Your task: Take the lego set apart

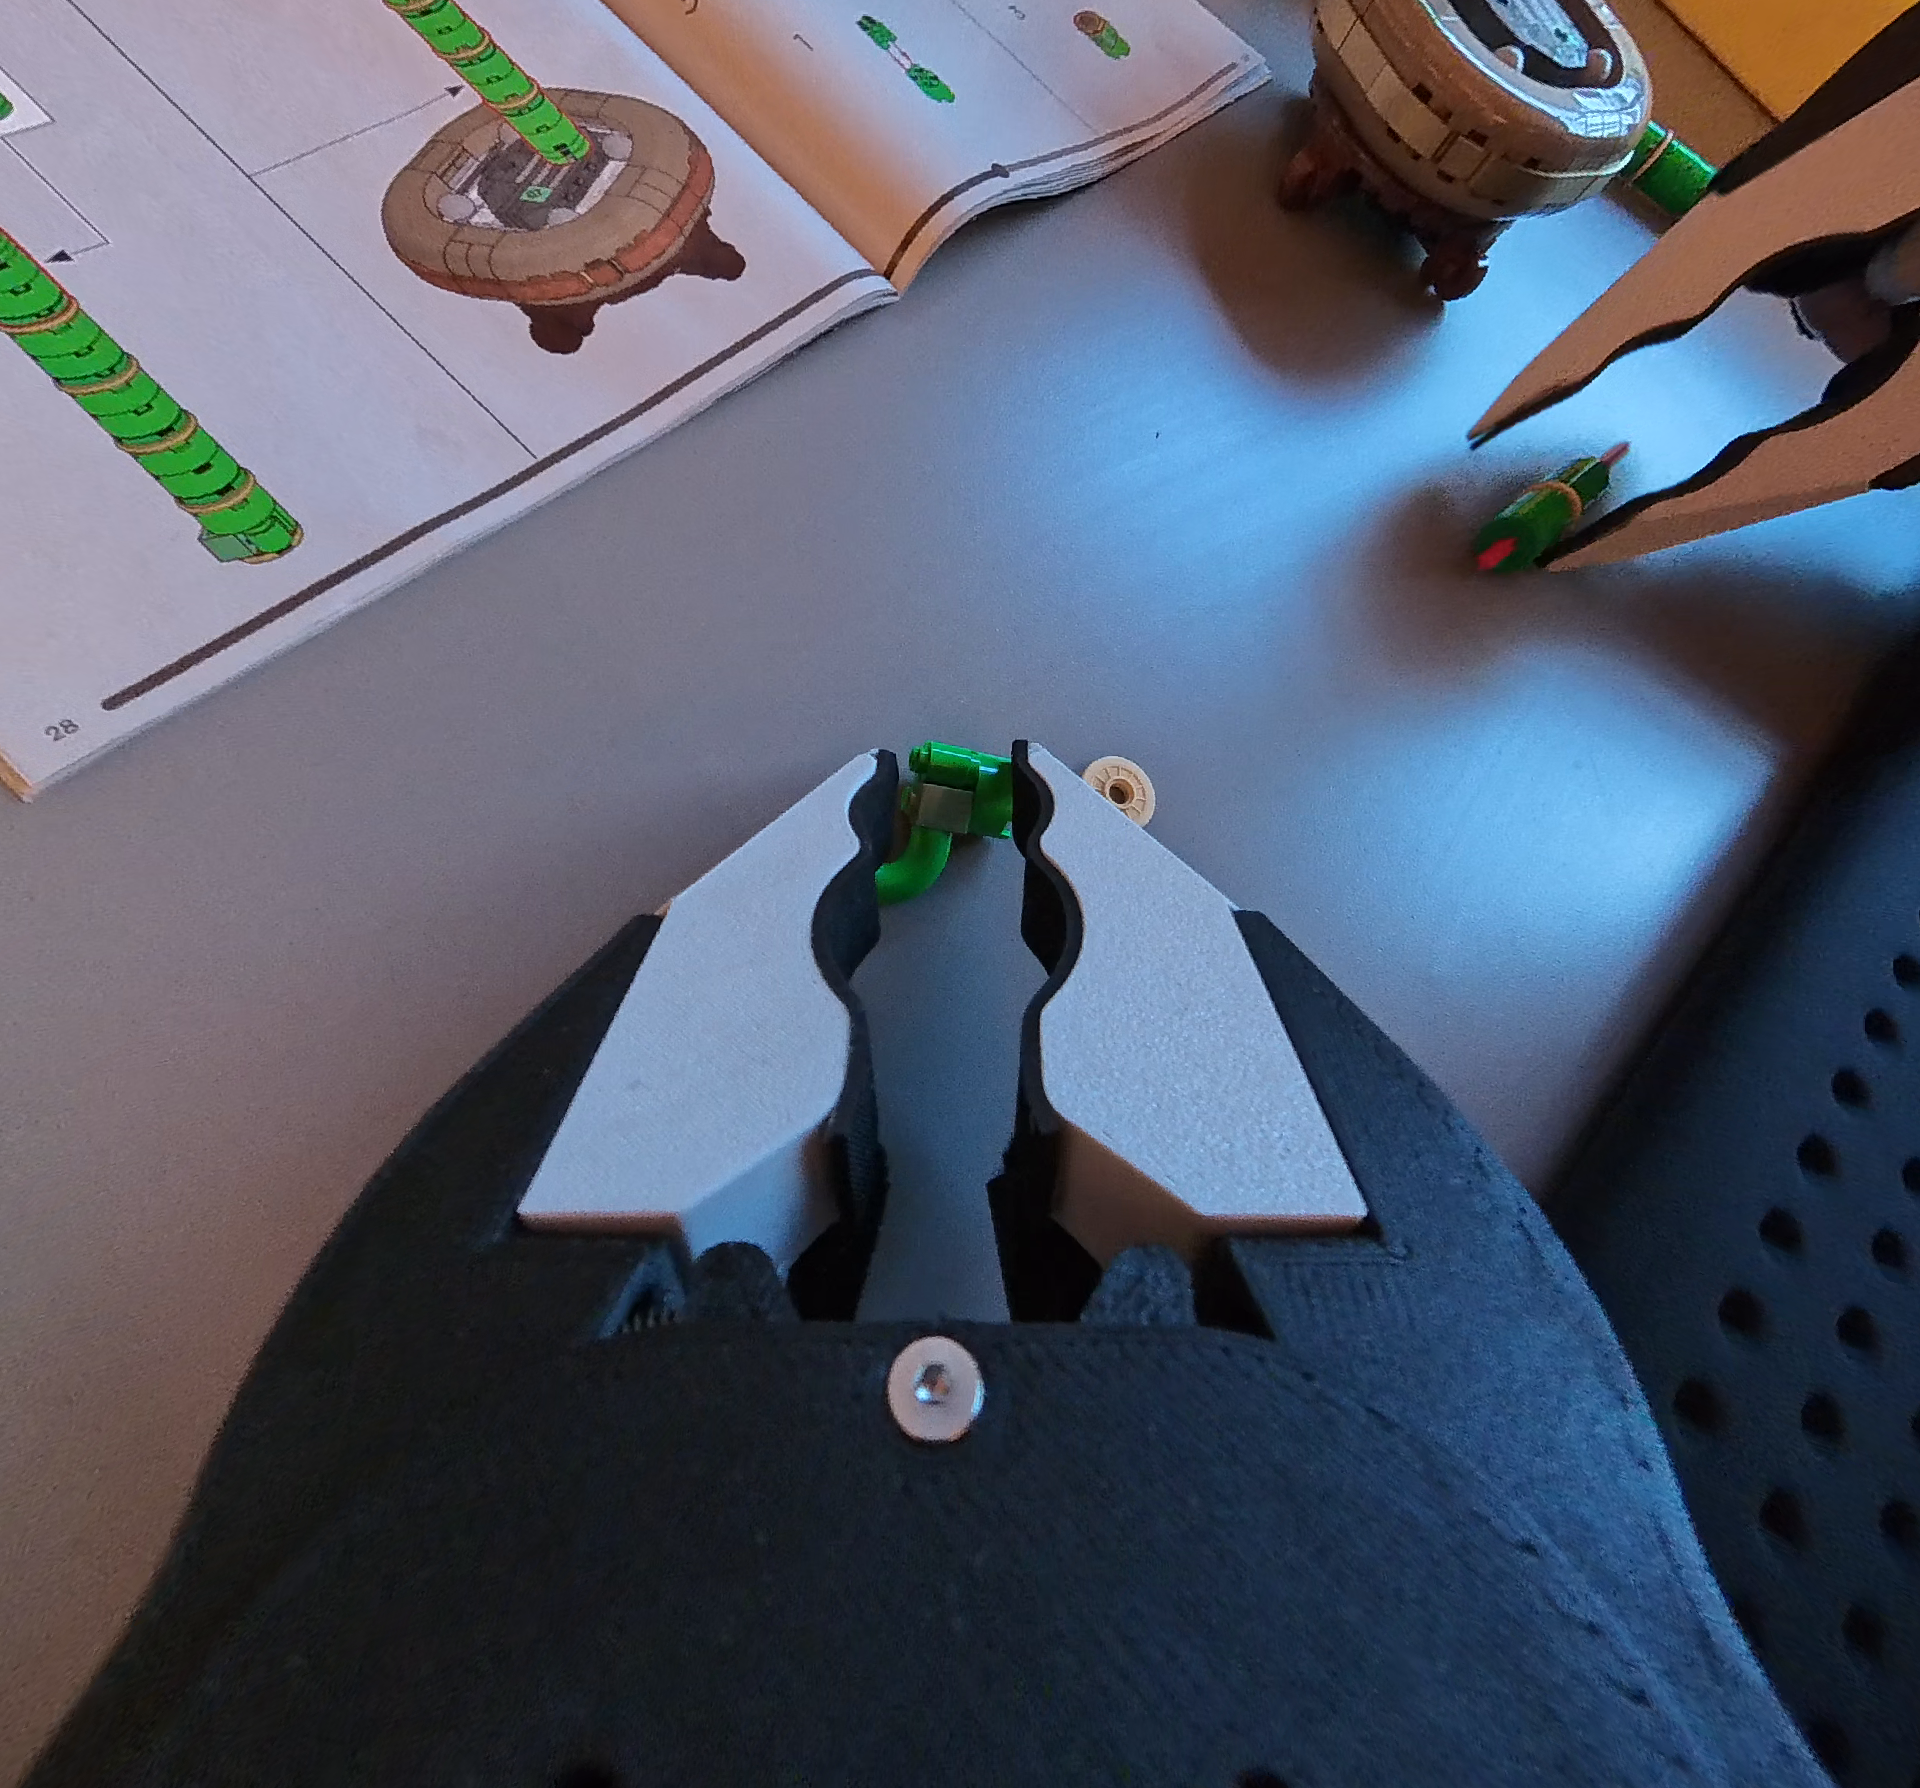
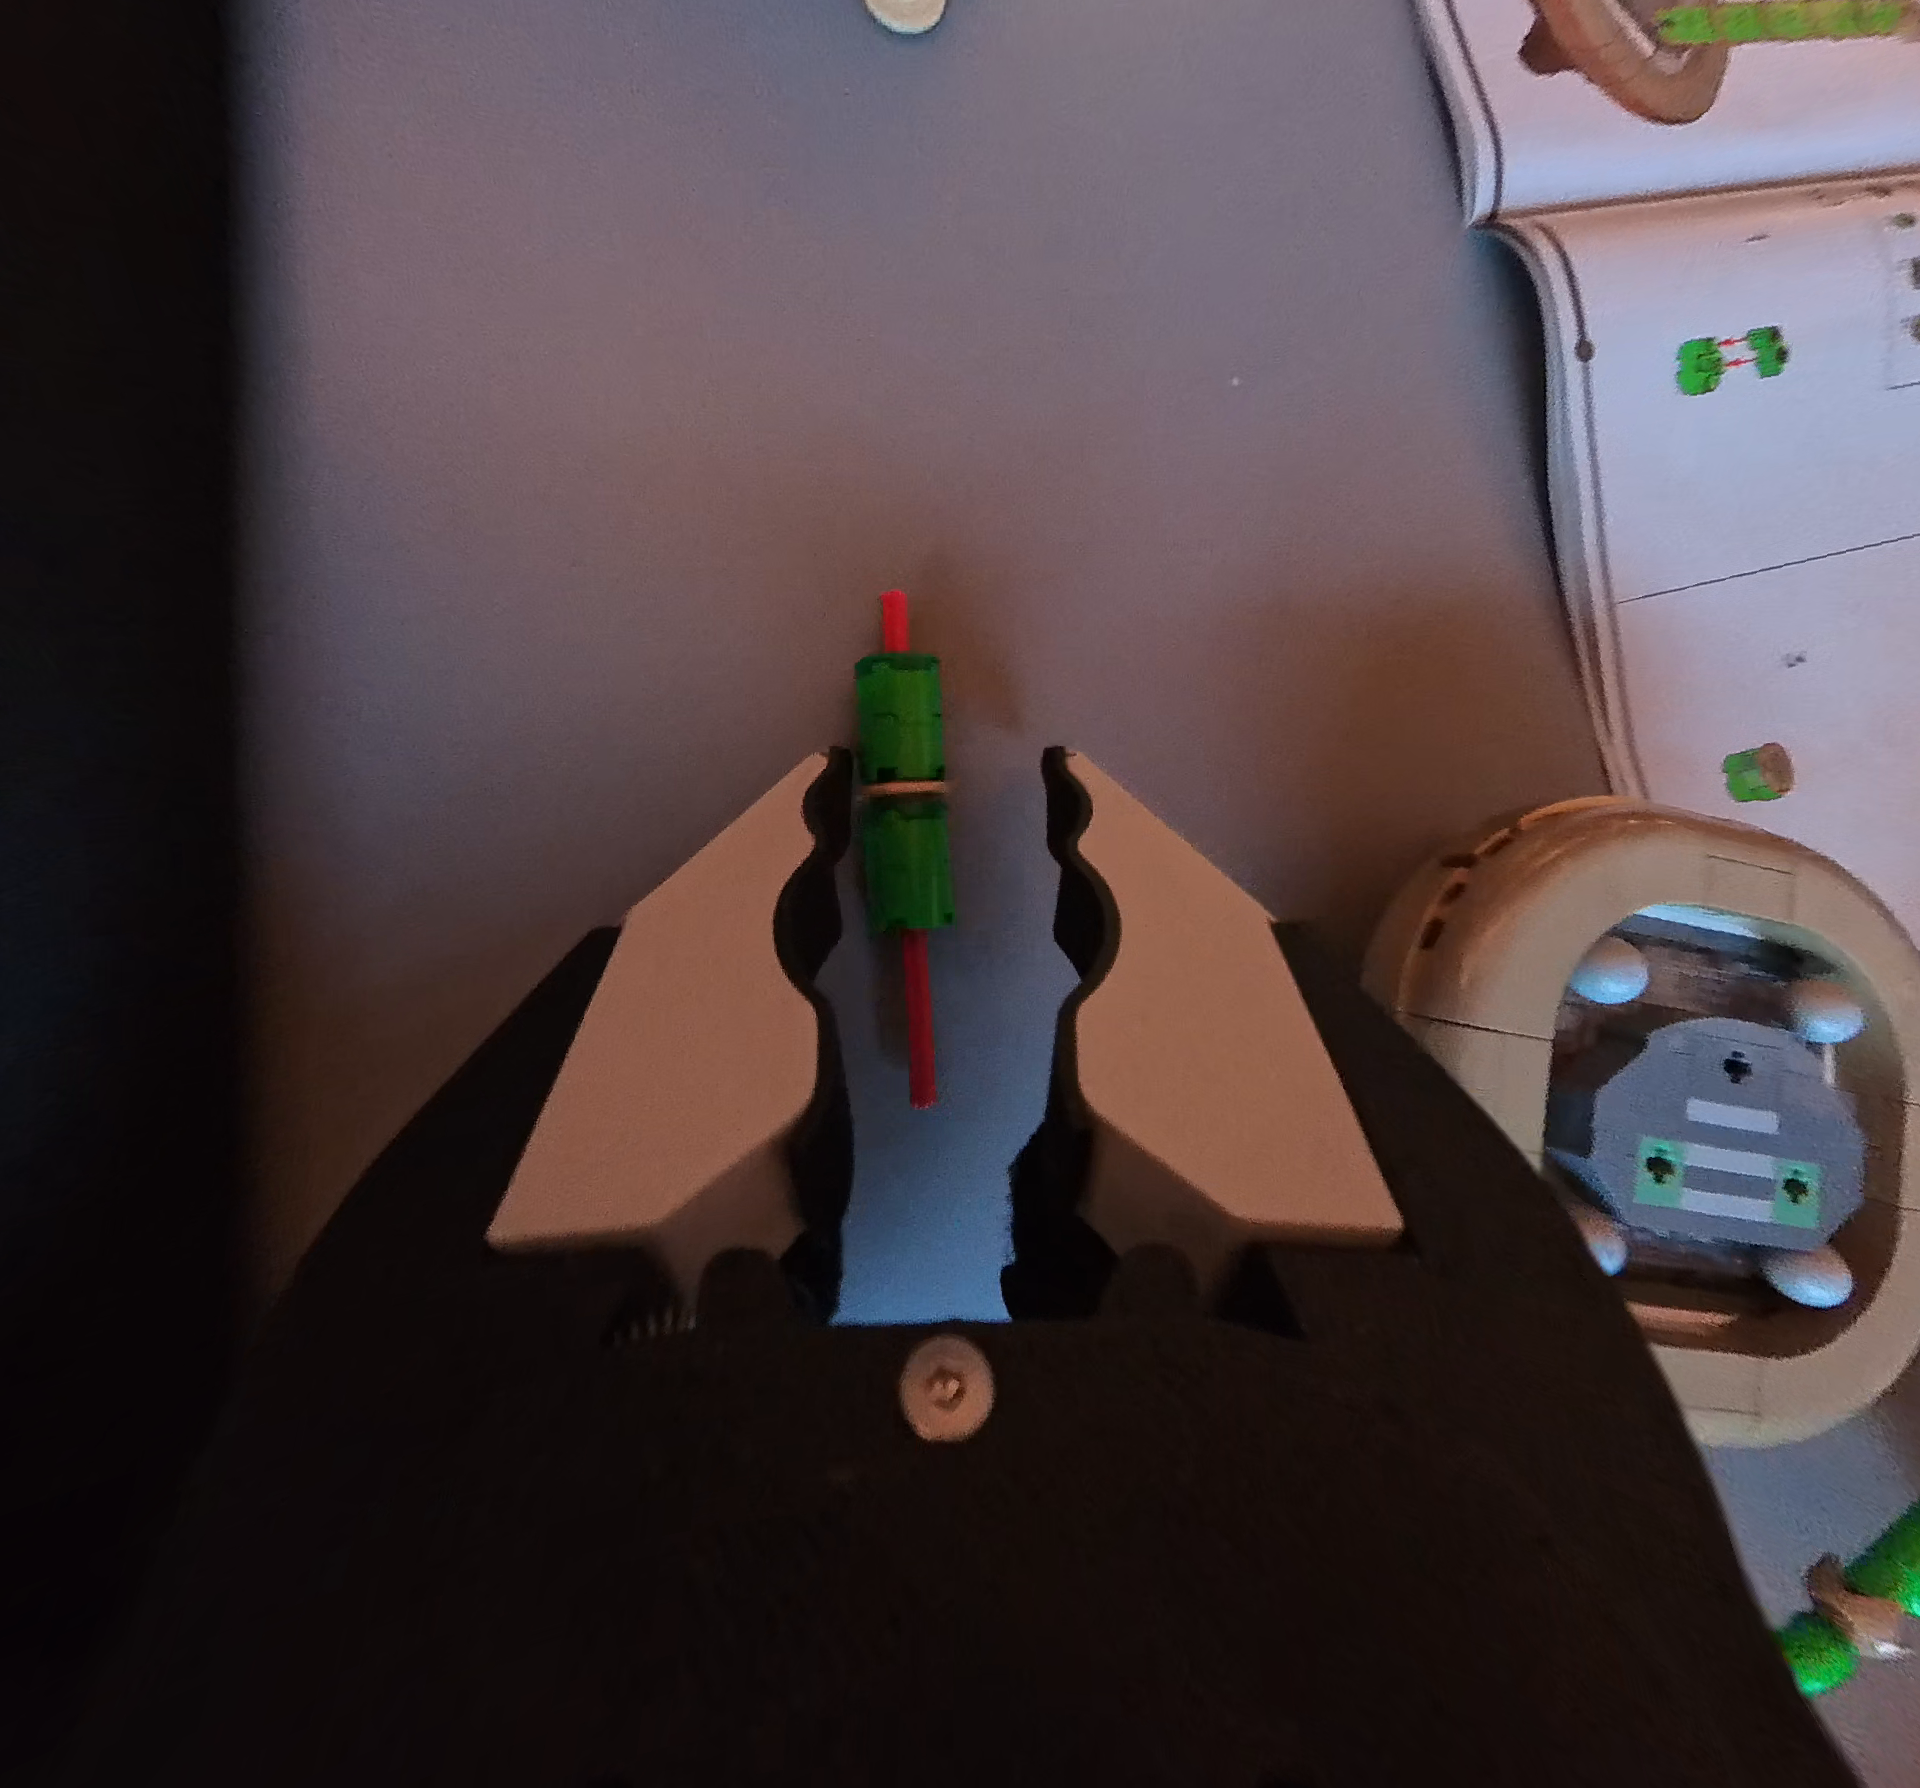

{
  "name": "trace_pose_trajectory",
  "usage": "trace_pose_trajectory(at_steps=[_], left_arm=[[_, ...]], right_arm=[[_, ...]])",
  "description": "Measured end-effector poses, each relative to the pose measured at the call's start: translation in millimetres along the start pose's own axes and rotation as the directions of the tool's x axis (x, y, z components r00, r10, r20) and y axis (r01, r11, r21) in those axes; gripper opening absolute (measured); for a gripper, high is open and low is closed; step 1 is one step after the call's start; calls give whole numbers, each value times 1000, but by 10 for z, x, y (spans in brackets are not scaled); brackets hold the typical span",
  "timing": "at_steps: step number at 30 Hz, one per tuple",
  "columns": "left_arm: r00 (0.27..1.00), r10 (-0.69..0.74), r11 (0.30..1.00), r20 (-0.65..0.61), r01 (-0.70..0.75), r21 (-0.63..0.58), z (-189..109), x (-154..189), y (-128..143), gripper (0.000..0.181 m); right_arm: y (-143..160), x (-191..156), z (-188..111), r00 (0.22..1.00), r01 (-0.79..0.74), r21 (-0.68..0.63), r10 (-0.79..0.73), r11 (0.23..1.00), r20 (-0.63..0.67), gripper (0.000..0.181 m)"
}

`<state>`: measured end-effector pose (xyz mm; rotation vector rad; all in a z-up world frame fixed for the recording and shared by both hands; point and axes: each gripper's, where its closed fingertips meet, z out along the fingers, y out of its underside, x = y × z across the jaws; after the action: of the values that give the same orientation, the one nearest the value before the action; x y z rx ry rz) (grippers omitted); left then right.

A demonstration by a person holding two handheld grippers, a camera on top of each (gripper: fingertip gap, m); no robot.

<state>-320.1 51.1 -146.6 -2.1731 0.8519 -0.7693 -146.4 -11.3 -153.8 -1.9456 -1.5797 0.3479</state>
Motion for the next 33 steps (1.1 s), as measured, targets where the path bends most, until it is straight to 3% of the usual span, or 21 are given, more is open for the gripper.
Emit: trace_pose_trajectory(at_steps=[7,9,11,13,17,19,21,24,26,28,33], left_arm=[[1000,-1,1000,-4,1,-1,4,5,2,20],[1000,-4,1000,-6,4,-2,6,5,1,20],[1000,-5,1000,-7,5,-2,6,7,2,20],[1000,-2,1000,-5,2,-2,2,5,1,20],[1000,-2,1000,-7,2,-3,3,7,1,20],[1000,-1,1000,-7,1,-3,2,9,3,20],[1000,0,1000,-5,0,-2,-1,9,2,20],[1000,-4,1000,-12,4,-5,7,17,5,20],[1000,-4,1000,-15,4,-6,11,21,8,20],[1000,-6,1000,-16,6,-6,12,20,8,20],[1000,-13,1000,-20,13,-7,16,18,11,20]], right_arm=[[125,-61,-45,985,-141,-22,142,990,97,35],[145,-61,-72,981,-157,-45,161,987,106,15],[118,86,-109,993,-119,-84,119,989,-3,16],[-238,145,-236,997,-25,83,32,996,-77,15],[-878,359,-889,927,187,444,-7,876,-375,15],[-961,571,-1430,804,303,545,98,782,-587,15],[-890,710,-2025,664,401,624,257,670,-703,15],[-532,897,-2653,514,392,731,526,559,-678,15],[-304,983,-2876,429,377,761,629,528,-648,15],[-198,1026,-2945,418,352,798,680,490,-602,15],[-121,1171,-2751,499,192,884,733,427,-463,15]])
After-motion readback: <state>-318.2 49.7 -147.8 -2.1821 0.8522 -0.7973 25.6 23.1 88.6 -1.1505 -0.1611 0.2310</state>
